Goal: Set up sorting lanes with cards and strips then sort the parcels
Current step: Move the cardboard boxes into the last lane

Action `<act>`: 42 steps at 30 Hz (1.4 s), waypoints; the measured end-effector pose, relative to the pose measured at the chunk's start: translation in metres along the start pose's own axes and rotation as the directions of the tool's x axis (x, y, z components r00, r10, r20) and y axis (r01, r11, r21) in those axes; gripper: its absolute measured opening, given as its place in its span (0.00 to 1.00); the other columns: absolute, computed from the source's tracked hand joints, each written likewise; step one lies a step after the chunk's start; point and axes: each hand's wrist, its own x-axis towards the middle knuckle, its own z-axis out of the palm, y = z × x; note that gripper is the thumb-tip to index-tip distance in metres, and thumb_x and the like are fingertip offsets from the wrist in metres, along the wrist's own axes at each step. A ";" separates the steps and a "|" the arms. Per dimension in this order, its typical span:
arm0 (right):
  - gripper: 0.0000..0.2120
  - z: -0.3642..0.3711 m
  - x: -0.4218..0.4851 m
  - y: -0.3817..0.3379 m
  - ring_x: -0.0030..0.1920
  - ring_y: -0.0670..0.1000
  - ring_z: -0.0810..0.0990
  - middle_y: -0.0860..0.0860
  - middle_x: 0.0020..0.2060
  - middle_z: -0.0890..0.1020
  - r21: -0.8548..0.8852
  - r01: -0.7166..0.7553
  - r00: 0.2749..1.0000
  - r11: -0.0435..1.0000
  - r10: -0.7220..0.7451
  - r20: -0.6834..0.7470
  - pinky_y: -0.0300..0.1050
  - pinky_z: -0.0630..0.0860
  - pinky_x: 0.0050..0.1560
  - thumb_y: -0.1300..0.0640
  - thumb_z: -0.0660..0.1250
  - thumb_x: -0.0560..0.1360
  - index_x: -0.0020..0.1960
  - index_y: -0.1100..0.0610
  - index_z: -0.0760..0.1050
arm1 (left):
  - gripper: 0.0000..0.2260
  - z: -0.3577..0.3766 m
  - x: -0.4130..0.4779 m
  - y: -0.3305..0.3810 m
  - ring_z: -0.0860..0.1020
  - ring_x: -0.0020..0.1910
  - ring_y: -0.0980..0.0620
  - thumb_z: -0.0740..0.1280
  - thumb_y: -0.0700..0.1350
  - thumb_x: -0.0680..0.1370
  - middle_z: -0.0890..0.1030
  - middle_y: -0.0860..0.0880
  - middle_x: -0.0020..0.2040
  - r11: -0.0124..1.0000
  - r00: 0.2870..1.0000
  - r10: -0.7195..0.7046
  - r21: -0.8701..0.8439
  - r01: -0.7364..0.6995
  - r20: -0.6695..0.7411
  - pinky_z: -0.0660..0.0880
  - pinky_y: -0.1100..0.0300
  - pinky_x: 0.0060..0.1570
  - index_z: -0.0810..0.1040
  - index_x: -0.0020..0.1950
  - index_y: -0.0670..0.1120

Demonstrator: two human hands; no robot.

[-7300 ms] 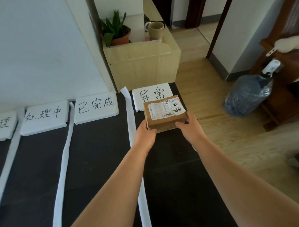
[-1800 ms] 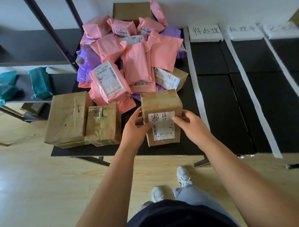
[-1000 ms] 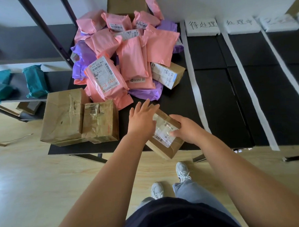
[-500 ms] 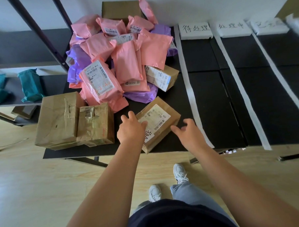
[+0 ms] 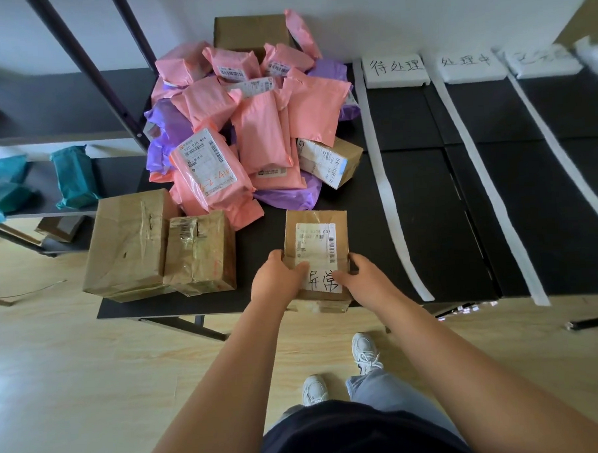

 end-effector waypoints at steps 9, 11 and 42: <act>0.22 -0.040 -0.036 -0.035 0.41 0.36 0.81 0.39 0.46 0.82 0.159 0.123 0.982 0.979 -0.097 -0.162 0.33 0.72 0.35 0.49 0.68 0.79 0.71 0.44 0.68 | 0.23 -0.029 -0.013 0.024 0.83 0.50 0.54 0.75 0.53 0.73 0.84 0.53 0.53 0.838 0.998 0.042 -0.546 -0.009 0.049 0.81 0.52 0.54 0.78 0.66 0.47; 0.24 -0.051 -0.047 -0.043 0.42 0.38 0.82 0.41 0.49 0.83 0.209 0.158 0.973 0.965 -0.116 -0.201 0.33 0.72 0.35 0.49 0.69 0.78 0.72 0.46 0.68 | 0.22 -0.037 -0.021 0.038 0.83 0.49 0.55 0.75 0.54 0.73 0.84 0.53 0.53 0.801 0.997 0.081 -0.595 -0.061 0.008 0.81 0.55 0.50 0.78 0.64 0.49; 0.12 -0.354 -0.210 0.106 0.44 0.39 0.84 0.44 0.47 0.85 0.257 0.428 0.791 0.867 -0.222 -0.570 0.32 0.78 0.35 0.47 0.68 0.78 0.60 0.45 0.74 | 0.14 0.148 -0.205 0.295 0.82 0.42 0.65 0.74 0.59 0.71 0.83 0.60 0.48 0.764 0.867 0.499 -0.473 -0.438 0.004 0.73 0.70 0.34 0.74 0.53 0.59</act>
